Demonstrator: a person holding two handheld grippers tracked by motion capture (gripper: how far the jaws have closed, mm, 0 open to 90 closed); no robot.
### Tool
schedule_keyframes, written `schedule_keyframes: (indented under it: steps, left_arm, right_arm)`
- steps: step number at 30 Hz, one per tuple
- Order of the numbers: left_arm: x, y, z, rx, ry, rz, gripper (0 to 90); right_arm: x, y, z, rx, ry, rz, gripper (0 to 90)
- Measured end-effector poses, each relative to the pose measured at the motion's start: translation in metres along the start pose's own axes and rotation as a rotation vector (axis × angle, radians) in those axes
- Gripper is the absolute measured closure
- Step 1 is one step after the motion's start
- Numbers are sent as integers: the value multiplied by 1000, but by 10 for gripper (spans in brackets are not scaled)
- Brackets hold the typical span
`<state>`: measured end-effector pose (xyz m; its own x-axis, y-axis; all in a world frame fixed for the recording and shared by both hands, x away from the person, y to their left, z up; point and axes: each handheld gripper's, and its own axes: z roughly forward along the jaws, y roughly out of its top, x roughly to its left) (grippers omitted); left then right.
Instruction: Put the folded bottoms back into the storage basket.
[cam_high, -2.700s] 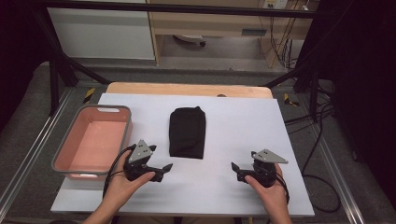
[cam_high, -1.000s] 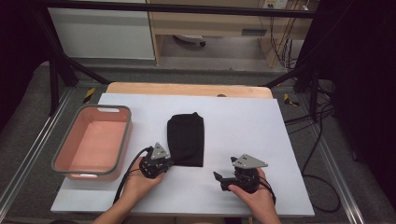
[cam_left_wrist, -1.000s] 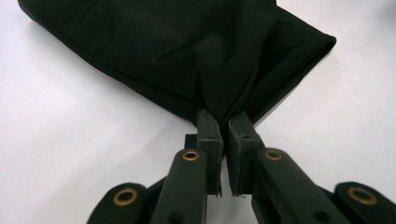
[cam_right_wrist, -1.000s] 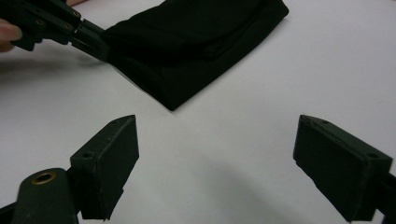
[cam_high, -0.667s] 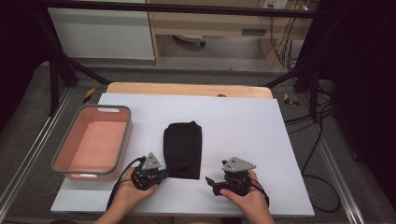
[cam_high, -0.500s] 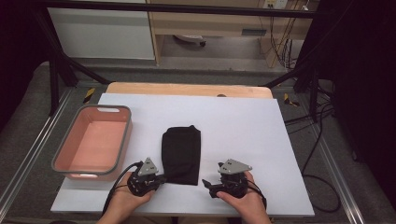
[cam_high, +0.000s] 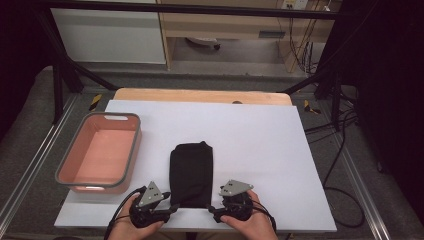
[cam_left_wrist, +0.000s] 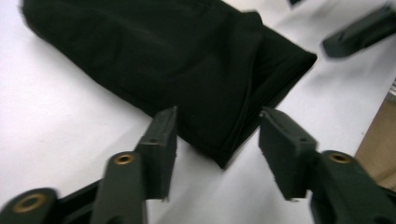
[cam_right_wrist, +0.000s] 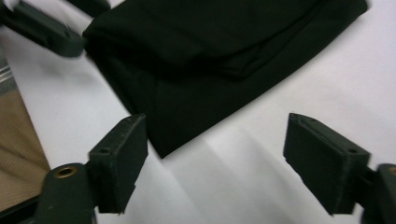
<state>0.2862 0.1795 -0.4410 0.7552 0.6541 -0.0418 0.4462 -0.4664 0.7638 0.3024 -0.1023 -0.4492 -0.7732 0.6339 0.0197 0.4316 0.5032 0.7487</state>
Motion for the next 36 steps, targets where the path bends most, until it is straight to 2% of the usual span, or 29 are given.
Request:
schedule_keyframes:
  steps: [2,4,5,7,8,10,12,14,15,16,18,20,24,26,28,31,34,36]
  left_arm:
    - [1,2,-7,-25,5,-8,441]
    - [4,4,-13,-67,27,-9,418]
    - [6,5,-15,-81,27,-20,373]
    - [12,6,-16,-112,-9,-64,367]
    - [14,6,-16,-121,-14,-79,368]
    - [16,6,-14,-120,-2,-92,365]
    - [17,6,-12,-107,11,-88,359]
    - [17,7,-10,-105,26,-84,349]
    - [17,8,-10,-106,35,-78,344]
    - [17,8,-10,-105,37,-73,337]
    - [18,10,-9,-111,30,-74,332]
    - [20,13,-6,-115,8,-82,325]
    - [22,22,-7,-130,27,-53,280]
    - [24,31,-9,-129,35,-39,260]
    - [26,40,-11,-128,48,-24,248]
    - [33,55,-8,-135,43,-44,191]
    - [40,66,-1,-136,56,-35,148]
    - [45,72,6,-134,63,-36,129]
  right_arm:
    - [2,0,2,5,8,0,283]
    - [5,2,5,-9,4,0,359]
    - [8,2,6,-13,7,-2,385]
    - [13,3,9,-9,20,-11,450]
    - [15,3,11,2,16,-18,464]
    - [18,3,14,13,8,-21,473]
    - [19,2,15,6,0,-24,511]
    - [18,1,14,-4,1,-27,608]
    - [18,1,14,-6,5,-30,688]
    - [18,1,13,-5,16,-34,766]
    - [18,1,13,0,26,-30,846]
    - [18,2,13,4,32,-33,862]
    - [22,2,7,19,32,-17,871]
    - [26,-2,5,22,40,1,871]
    - [28,-4,5,13,26,1,872]
    - [30,-2,6,22,9,-10,871]
    - [30,-3,6,16,12,-16,872]
    - [28,-4,5,11,22,-3,873]
